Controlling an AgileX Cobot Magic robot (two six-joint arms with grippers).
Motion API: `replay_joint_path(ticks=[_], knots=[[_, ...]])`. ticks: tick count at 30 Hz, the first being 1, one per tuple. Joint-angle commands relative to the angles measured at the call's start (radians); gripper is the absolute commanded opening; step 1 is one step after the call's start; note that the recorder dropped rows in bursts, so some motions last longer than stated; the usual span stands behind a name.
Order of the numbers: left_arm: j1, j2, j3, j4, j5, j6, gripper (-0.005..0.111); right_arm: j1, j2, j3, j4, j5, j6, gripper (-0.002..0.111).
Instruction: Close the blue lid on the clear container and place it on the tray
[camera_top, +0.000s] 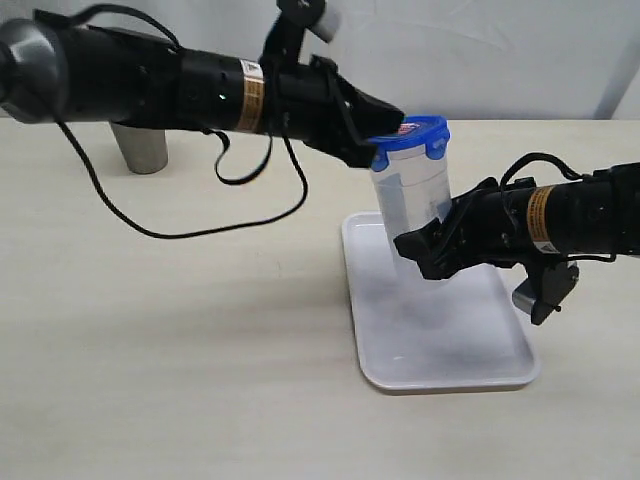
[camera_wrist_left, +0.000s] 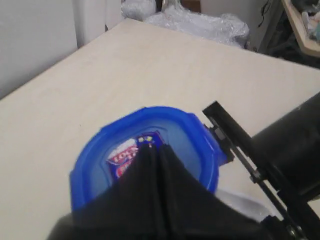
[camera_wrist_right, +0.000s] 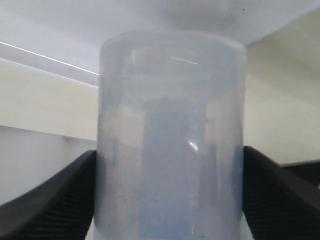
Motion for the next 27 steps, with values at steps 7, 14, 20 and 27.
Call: replay_joint_path(ticks=[7,14,20,27], knots=[[-0.096,0.046,-0.001,0.026,0.146,0.038,0.0,-0.002,0.049,-0.003,-0.016,-0.062,-0.036,0.005],[-0.123,0.083,-0.001,0.047,0.15,0.018,0.0,-0.002,0.049,-0.003,0.094,-0.069,-0.033,0.005],[-0.148,0.087,-0.001,0.177,0.118,-0.084,0.0,-0.002,0.049,-0.003,0.246,-0.024,-0.033,0.005],[-0.171,0.093,-0.001,0.224,0.121,-0.134,0.0,-0.002,0.049,-0.001,0.246,-0.026,-0.033,0.005]])
